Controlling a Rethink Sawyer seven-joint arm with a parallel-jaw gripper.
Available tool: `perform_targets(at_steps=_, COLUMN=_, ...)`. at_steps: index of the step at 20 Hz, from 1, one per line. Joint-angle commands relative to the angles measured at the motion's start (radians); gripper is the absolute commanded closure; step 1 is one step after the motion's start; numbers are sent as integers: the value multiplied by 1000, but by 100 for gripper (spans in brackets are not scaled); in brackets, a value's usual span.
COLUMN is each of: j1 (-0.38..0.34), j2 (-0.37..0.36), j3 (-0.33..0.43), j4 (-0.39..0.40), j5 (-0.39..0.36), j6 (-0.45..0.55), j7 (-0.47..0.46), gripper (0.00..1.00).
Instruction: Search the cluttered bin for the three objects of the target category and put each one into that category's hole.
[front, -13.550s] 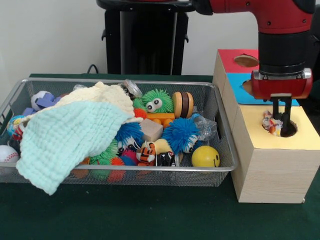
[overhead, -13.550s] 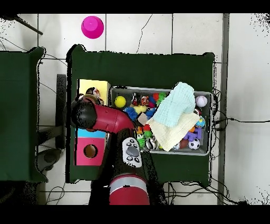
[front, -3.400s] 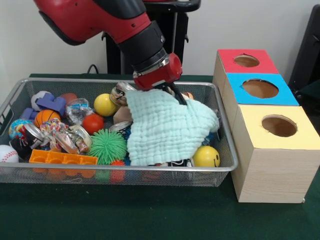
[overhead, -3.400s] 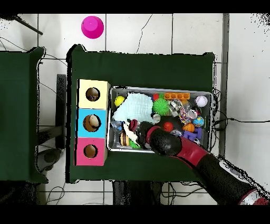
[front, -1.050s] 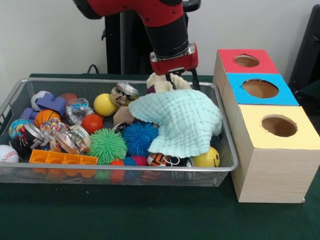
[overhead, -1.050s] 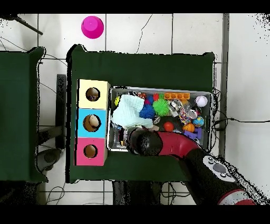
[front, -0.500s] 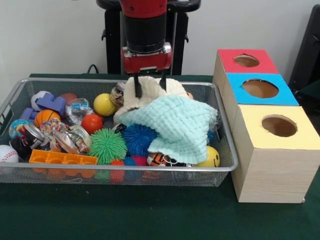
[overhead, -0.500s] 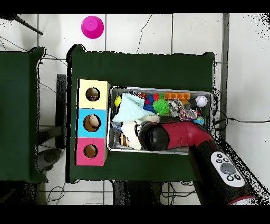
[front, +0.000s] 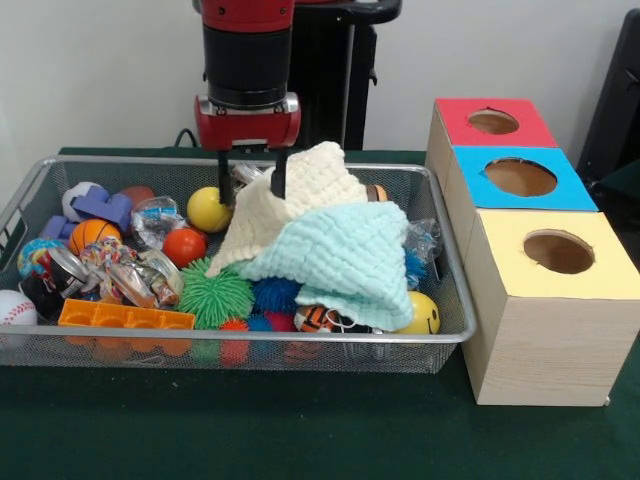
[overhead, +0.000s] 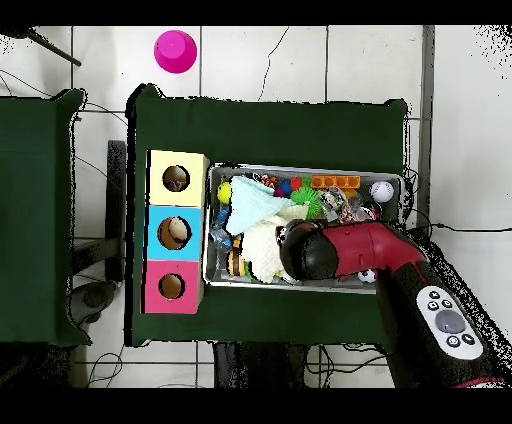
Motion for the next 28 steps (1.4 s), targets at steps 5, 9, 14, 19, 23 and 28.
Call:
perform_targets(at_steps=5, j1=-16, j2=-27, j3=68, j4=-115, j5=-136, j6=177, j7=-351, gripper=0)
perform_targets(at_steps=9, j1=-5, j2=-29, j3=69, j4=-136, j5=-182, j6=183, j7=-381, gripper=0)
perform_targets(at_steps=14, j1=-21, j2=-27, j3=91, j4=-150, j5=-220, j6=175, j7=-439, gripper=0)
perform_targets(at_steps=19, j1=-41, j2=-20, j3=105, j4=-165, j5=-255, j6=157, j7=-480, gripper=0)
perform_targets(at_steps=23, j1=-57, j2=-6, j3=112, j4=-175, j5=-270, j6=142, j7=-487, gripper=0)
perform_targets(at_steps=28, j1=-57, j2=34, j3=85, j4=-186, j5=-324, j6=89, j7=-440, gripper=0)
